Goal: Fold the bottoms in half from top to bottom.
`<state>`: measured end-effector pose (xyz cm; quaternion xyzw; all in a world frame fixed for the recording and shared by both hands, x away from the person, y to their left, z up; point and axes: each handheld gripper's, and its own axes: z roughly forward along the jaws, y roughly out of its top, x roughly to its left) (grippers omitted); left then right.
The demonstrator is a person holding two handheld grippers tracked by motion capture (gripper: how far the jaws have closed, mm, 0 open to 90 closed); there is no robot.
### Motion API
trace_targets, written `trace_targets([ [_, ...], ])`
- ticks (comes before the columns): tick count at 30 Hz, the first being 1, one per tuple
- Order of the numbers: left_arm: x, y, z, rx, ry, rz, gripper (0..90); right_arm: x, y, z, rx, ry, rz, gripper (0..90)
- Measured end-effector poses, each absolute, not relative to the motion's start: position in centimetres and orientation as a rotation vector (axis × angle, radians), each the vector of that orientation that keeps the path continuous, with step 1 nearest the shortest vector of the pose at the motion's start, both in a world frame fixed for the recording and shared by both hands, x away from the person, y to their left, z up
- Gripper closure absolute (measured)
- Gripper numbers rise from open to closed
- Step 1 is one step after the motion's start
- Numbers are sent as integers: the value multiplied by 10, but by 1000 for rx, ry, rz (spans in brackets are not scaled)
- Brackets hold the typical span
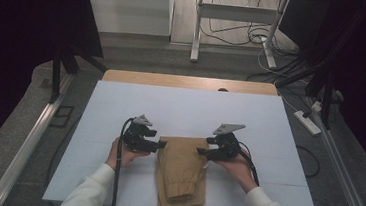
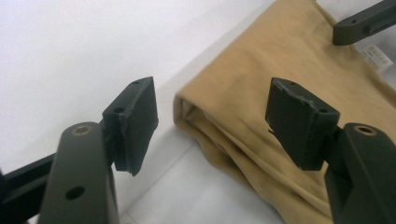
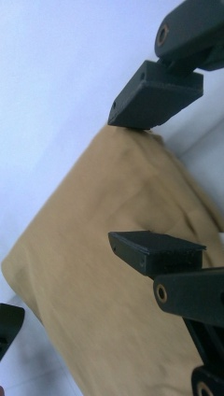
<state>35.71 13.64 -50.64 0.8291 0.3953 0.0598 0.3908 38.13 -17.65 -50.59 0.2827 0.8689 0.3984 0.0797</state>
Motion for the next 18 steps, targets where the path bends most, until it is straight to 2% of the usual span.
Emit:
trace_targets([
  [6, 370, 130, -510, 2111, 1022, 142, 319, 393, -173, -506, 873, 2583, 1183, 371],
  [18, 380, 126, -515, 2119, 1057, 135, 288, 409, -169, -508, 920, 2595, 1183, 302],
])
